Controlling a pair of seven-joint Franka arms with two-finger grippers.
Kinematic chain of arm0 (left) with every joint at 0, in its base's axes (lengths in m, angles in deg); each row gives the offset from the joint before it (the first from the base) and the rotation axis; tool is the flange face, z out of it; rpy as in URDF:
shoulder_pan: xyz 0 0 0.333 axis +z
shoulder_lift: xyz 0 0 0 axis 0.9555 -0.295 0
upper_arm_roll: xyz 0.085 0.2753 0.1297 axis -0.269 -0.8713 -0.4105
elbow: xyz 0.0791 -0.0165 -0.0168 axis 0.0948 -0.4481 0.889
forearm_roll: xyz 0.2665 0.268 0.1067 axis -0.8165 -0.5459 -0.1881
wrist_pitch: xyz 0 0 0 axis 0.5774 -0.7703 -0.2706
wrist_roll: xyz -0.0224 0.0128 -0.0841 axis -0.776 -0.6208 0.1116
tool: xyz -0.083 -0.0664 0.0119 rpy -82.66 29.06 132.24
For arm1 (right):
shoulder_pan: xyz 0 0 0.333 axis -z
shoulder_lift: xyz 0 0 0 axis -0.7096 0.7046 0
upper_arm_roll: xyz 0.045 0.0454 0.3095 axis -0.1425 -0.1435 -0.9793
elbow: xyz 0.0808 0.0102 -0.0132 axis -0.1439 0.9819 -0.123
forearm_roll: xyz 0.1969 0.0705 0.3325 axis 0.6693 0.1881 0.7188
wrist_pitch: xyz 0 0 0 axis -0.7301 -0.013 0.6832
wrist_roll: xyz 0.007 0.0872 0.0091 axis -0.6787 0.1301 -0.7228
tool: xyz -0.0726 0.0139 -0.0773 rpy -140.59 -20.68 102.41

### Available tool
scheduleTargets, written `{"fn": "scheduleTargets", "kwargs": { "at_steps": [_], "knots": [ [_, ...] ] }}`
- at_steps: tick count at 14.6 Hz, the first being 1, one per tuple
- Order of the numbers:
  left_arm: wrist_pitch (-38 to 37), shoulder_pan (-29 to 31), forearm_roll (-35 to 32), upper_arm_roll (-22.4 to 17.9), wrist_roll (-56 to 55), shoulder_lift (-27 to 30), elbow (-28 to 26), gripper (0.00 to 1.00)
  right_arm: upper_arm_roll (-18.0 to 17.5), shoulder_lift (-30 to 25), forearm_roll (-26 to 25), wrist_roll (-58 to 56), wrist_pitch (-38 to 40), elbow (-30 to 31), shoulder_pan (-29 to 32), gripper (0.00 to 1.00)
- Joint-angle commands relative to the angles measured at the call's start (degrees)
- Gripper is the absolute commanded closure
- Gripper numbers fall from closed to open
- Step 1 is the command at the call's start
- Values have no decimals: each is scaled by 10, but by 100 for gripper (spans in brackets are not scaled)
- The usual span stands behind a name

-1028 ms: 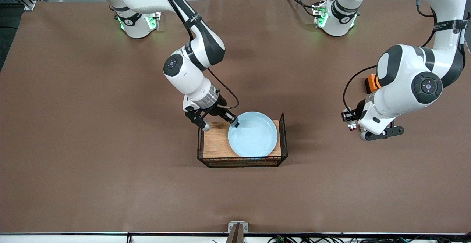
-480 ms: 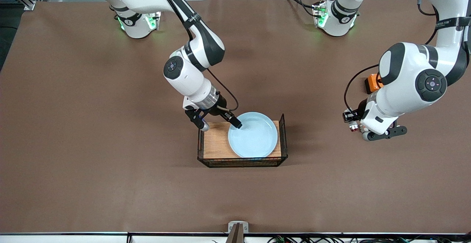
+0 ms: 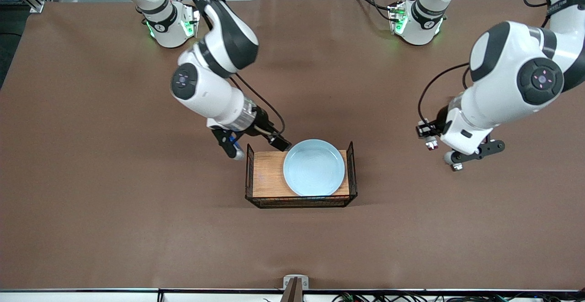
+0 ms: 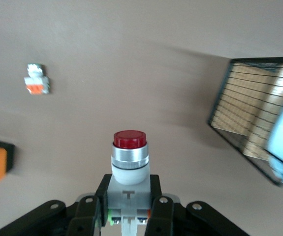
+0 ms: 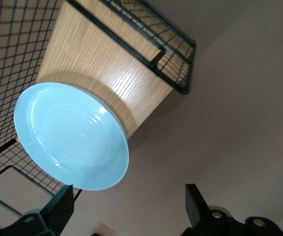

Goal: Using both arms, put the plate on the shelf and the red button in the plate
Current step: 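Withdraw the right gripper while the left gripper carries the button toward the plate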

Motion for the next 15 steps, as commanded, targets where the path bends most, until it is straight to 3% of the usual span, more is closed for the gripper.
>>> {"fn": "scheduleTargets", "kwargs": {
  "at_steps": [1, 4, 6, 11, 15],
  "knots": [
    [-20, -2, 7, 52, -117, -5, 39, 71, 29, -50, -54, -12, 119, -13, 7, 0],
    [-10, -17, 5, 104, -283, -33, 65, 71, 79, -79, -92, -143, 283, -45, 22, 0],
    [18, -50, 2, 105, -386, -58, 82, 71, 130, -103, -103, -296, 346, -47, 32, 0],
    [164, -88, 0, 103, -589, -105, 83, 71, 222, -142, -232, -602, 399, -43, 34, 0],
    [299, -110, -11, 95, -707, -152, 84, 71, 314, -150, -248, -824, 398, -39, 34, 0]
  ]
}}
